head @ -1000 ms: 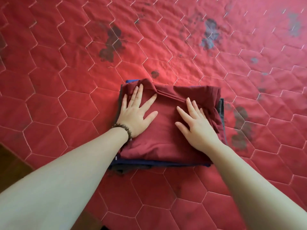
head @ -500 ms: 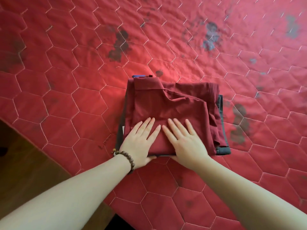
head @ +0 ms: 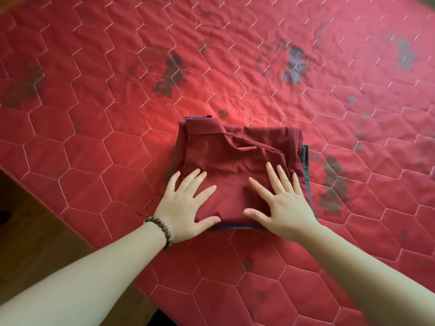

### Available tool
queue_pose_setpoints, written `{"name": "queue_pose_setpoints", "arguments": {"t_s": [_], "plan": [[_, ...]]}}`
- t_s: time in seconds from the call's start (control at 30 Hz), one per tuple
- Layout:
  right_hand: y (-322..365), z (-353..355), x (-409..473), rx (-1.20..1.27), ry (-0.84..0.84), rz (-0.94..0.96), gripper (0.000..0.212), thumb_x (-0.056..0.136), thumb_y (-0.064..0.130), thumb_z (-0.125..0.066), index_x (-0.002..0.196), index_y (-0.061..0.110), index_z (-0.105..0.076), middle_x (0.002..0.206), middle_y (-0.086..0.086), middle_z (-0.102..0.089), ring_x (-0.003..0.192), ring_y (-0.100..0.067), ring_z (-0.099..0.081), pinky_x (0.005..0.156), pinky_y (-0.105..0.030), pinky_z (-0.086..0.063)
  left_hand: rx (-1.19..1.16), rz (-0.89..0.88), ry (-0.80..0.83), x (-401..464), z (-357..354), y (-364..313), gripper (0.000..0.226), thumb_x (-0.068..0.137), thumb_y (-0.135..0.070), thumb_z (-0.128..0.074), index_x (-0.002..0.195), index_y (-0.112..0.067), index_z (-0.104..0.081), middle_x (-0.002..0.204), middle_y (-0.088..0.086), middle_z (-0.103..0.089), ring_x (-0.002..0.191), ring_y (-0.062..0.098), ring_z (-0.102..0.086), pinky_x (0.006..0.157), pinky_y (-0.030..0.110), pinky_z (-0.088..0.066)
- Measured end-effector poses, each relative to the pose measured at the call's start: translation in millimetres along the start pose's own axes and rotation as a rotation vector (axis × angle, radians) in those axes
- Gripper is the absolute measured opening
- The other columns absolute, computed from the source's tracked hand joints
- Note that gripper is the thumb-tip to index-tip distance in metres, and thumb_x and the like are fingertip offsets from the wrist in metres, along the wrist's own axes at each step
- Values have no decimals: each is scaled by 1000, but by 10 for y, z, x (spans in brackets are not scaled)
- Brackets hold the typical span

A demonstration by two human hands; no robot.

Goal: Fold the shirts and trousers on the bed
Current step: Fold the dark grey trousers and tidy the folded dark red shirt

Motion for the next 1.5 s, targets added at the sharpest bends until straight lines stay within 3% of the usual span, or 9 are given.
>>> {"name": "queue_pose_setpoints", "arguments": {"t_s": [0.13,0.23,0.33,0.47,0.87,1.03,1.23,1.4,1.5], "plan": [[-316,174,208,144,-153,-220,75,78,82,-26,145,56,-4,158,-4,24,146,-24,20,118,-52,3,-150,346,-115,222,181,227,74,77,-77,-34,144,-45,-31,158,14,-11,147,33,-5,116,53,-12],[-567,34,322,236,-74,-375,83,76,81,-39,142,59,7,156,-4,29,147,-32,11,118,-55,-4,-246,540,72,323,20,420,83,71,-84,-30,143,-59,4,159,13,15,146,38,4,118,51,-12],[-636,-180,354,402,-43,-444,87,72,81,-47,135,68,11,157,-7,25,146,-38,-9,115,-56,-20,-425,606,215,354,-186,424,88,75,-76,-47,131,-68,20,159,16,9,145,39,-14,115,48,-26],[-640,-266,383,574,-62,-476,86,69,78,-55,130,75,7,158,-6,22,135,-41,-37,104,-48,-42,-494,624,122,366,-257,379,91,77,-71,-55,133,-67,16,152,22,-21,142,35,-21,114,44,-25],[-596,-164,312,697,-31,-504,84,74,67,-63,129,76,-1,156,-19,-7,139,-38,-30,112,-43,-32,-554,634,185,360,-90,396,91,78,-60,-64,138,-66,4,98,8,-45,107,36,-55,96,37,-43],[-577,-154,226,678,5,-511,81,75,71,-58,130,76,2,131,-19,-38,120,-35,-48,101,-40,-41,-528,641,233,257,-70,383,90,75,-66,-61,133,-71,7,99,7,-46,107,36,-55,94,37,-43],[-540,-217,117,664,14,-535,82,78,69,-57,135,71,3,120,-19,-45,112,-33,-49,94,-36,-41,-533,657,213,111,-105,340,88,73,-71,-59,127,-76,10,100,8,-49,107,38,-56,96,41,-45],[-431,-209,-12,665,-3,-556,87,76,62,-65,137,68,-3,109,-16,-50,83,-18,-40,80,-33,-39,-583,663,186,-93,-74,269,90,72,-65,-65,129,-76,4,120,8,-63,111,31,-60,95,39,-48],[-289,-155,-88,698,-32,-538,86,76,55,-70,138,66,-11,105,-14,-48,87,-20,-45,84,-32,-41,-605,684,132,-264,23,242,90,72,-60,-67,129,-76,0,122,5,-64,112,30,-59,96,39,-47]]}}
Point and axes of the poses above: each hand's wrist, its own x-axis towards the middle knuckle, its own z-axis out of the back of the hand, y = z × x, the point moved 3 cm from there along x, towards the middle knuckle
